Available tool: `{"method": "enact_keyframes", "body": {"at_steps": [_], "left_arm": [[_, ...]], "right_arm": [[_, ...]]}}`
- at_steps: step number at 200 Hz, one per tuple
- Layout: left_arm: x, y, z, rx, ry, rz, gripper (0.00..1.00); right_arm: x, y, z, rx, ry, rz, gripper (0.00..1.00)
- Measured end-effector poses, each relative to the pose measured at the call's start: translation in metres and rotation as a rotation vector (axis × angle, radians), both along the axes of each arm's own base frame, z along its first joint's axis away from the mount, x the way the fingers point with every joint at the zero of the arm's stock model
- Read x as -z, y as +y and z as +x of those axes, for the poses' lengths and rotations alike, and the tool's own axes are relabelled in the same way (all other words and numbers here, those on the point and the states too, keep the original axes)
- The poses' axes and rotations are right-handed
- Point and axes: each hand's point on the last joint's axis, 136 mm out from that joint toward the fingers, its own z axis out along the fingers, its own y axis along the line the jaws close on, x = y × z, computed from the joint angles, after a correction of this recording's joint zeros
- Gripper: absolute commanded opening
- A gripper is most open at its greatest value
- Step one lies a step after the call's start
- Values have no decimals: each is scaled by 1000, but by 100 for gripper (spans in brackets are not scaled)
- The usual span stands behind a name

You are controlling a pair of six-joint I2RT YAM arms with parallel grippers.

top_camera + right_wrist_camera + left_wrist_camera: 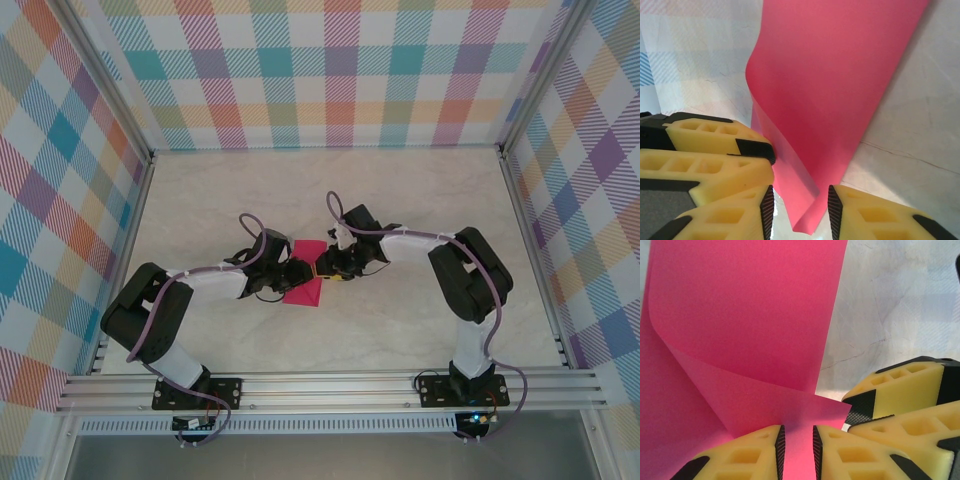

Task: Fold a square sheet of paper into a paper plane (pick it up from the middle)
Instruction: Fold the triangle a second time at the center of the table.

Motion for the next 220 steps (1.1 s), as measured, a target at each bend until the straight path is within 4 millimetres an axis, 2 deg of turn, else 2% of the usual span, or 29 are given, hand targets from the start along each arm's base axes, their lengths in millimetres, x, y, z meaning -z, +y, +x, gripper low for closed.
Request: {"method": "enact_keyframes", "body": {"at_steps": [22, 61, 84, 220], "left_arm": [[0, 1, -1, 0, 5, 3, 23], [0, 1, -2, 0, 7, 5, 23], [0, 1, -2, 0, 8, 4, 24], [4, -3, -4, 17, 23, -11, 24]], "right_arm": [[1, 4, 1, -7, 4, 5, 27], [4, 6, 4, -11, 8, 3, 11], [6, 7, 7, -7, 1, -5, 6], [24, 5, 17, -8, -9, -71, 4]]}}
